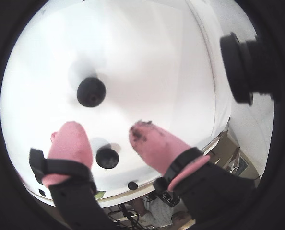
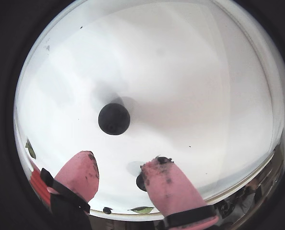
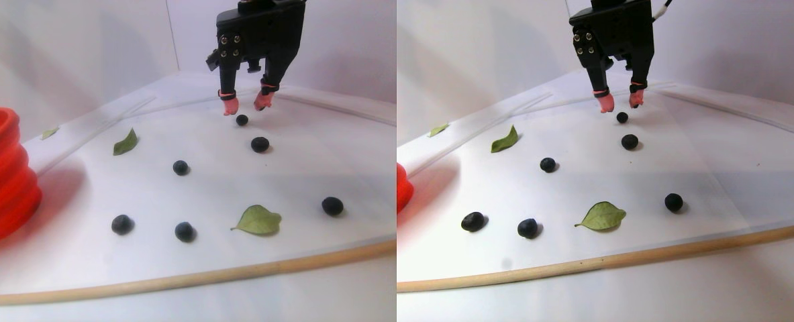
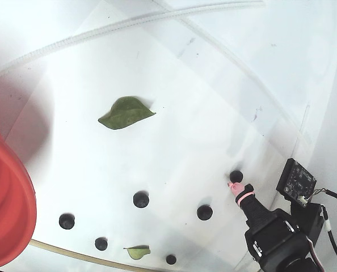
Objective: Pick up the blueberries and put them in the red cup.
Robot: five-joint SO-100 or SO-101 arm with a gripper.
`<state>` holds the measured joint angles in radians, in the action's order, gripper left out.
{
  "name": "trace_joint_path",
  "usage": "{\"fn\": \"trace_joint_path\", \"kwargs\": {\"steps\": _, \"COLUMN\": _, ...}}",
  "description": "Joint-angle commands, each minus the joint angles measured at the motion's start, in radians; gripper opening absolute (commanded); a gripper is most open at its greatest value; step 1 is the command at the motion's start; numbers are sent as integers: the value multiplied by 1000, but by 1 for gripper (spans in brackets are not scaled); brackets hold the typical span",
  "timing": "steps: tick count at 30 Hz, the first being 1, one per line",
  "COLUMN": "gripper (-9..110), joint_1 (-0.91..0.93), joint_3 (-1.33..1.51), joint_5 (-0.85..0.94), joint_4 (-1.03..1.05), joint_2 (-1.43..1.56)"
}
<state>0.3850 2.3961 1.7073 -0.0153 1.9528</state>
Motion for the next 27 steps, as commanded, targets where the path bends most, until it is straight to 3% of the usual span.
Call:
{"fn": "trace_joint_path", "kwargs": {"steps": 1, "gripper": 18, "joint_1": -2, "joint_3": -40, "joint_5": -3, "joint_4": -23, "joint_2": 0}}
{"fn": "trace_joint_path", "kwargs": {"steps": 27, "gripper": 18, "joint_1": -18, "joint_3": -86, "joint_5": -44, "joint_4": -112, "joint_2": -109}}
